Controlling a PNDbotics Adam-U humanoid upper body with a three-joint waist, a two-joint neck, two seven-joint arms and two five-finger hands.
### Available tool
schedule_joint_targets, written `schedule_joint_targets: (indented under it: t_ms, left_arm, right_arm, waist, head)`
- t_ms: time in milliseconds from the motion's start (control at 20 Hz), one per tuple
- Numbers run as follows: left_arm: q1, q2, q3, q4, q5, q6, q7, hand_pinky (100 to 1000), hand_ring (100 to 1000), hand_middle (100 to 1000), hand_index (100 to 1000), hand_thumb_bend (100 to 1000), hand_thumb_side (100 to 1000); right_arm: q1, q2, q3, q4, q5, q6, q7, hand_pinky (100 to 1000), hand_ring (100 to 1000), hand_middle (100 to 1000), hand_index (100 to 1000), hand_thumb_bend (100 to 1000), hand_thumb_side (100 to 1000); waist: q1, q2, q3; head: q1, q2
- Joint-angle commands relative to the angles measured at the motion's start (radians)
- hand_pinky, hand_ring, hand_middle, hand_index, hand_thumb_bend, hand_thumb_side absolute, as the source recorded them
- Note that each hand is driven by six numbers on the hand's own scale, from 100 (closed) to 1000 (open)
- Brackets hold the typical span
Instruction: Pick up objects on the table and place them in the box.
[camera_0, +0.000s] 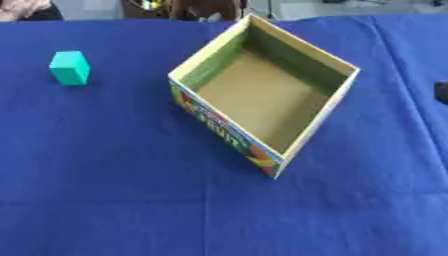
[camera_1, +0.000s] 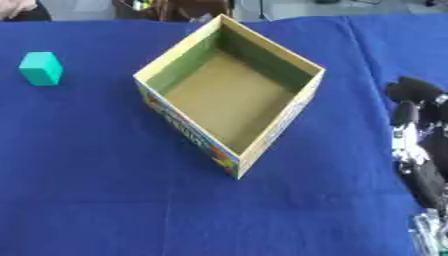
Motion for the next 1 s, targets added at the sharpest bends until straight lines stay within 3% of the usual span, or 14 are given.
schedule_joint_targets:
  t_ms: [50, 350, 1000]
  left_arm:
    - [-0.046, 0.017, 0.0, 0.063, -0.045, -0.019, -0.044, 743, 831, 959, 1000, 692, 960]
    - [-0.122, -0.016, 0.0, 0.163, -0.132, -0.065, -0.13, 772, 848, 969, 1000, 720, 949]
    - [-0.201, -0.104, -0.033, 0.199, -0.281, -0.142, -0.175, 789, 857, 963, 1000, 708, 945]
  right_arm:
    - [-0.006, -0.006, 0.001, -0.019, 0.007, -0.001, 0.005, 826, 798, 633, 794, 100, 598]
    - [-0.008, 0.001, 0.005, -0.019, 0.011, 0.005, 0.012, 827, 798, 632, 794, 100, 598]
    - [-0.007, 0.007, 0.008, -0.019, 0.011, 0.009, 0.018, 828, 797, 631, 793, 100, 597]
  waist:
    - [0.003, -0.014, -0.003]
    - [0.006, -0.004, -0.004]
    - [0.003, -0.002, -0.005]
  head:
    - [0.006, -0.018]
    - [0.008, -0.029]
    - [0.011, -0.028]
